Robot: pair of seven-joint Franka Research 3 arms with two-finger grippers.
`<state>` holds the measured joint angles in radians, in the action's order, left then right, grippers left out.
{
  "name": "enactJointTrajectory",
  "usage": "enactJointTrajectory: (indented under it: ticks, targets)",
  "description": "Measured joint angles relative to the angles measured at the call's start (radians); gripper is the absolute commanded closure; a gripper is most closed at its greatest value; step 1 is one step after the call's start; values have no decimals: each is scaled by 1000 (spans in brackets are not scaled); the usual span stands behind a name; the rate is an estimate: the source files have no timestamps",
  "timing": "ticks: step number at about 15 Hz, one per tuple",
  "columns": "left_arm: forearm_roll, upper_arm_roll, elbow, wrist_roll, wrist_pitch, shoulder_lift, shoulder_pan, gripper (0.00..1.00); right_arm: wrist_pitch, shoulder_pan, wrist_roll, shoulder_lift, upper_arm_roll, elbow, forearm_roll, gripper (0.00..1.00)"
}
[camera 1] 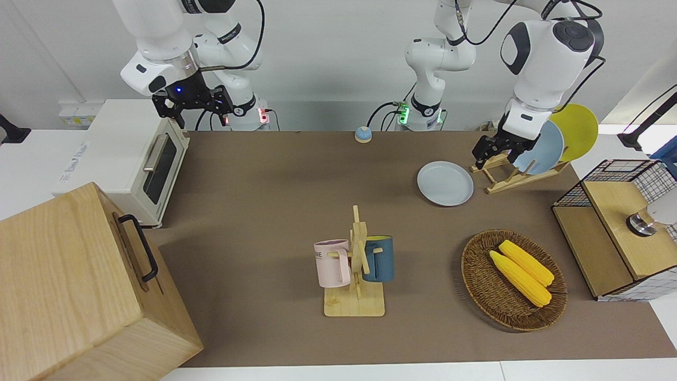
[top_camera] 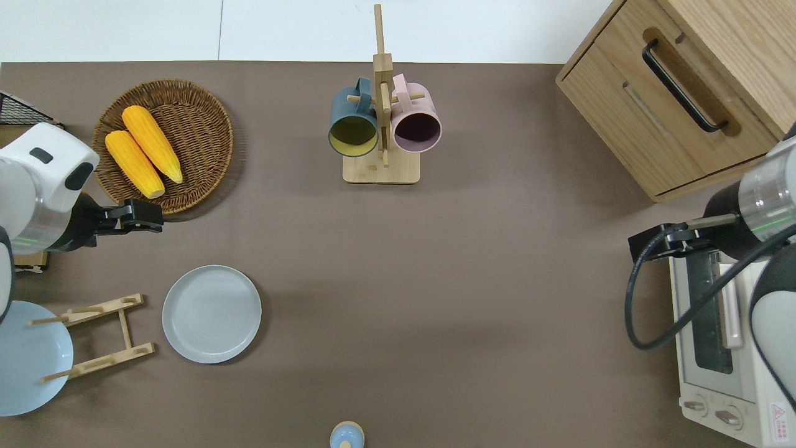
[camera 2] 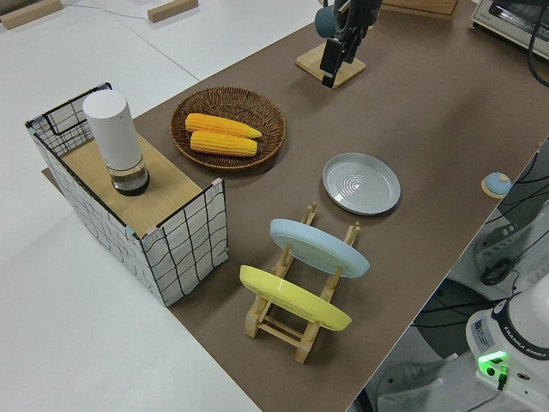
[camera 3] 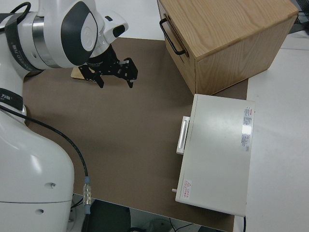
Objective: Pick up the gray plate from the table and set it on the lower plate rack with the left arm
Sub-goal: 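Move the left gripper down toward the gray plate on the table, then lower the left gripper onto the gray plate rim and close it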
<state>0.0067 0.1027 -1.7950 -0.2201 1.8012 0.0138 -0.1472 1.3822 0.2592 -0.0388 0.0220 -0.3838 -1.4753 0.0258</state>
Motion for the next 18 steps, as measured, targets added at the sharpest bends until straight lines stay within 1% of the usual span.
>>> enactJointTrajectory:
  ticks: [3, 7, 10, 12, 15, 18]
  targets:
    - [4, 9, -94, 10, 76, 19, 1, 7, 0, 0, 0, 0, 0, 0, 0, 17]
    - [16, 38, -236, 37, 144, 66, 6, 9, 0, 0, 0, 0, 0, 0, 0, 17]
    - [45, 70, -384, 43, 252, 119, 7, 7, 0, 0, 0, 0, 0, 0, 0, 17]
    - [54, 85, -452, 46, 285, 147, 7, 9, 0, 0, 0, 0, 0, 0, 0, 17]
    - [56, 94, -546, 46, 333, 186, 7, 9, 0, 0, 0, 0, 0, 0, 0, 17]
    - [56, 98, -635, 46, 387, 202, 7, 9, 0, 0, 0, 0, 0, 0, 0, 17]
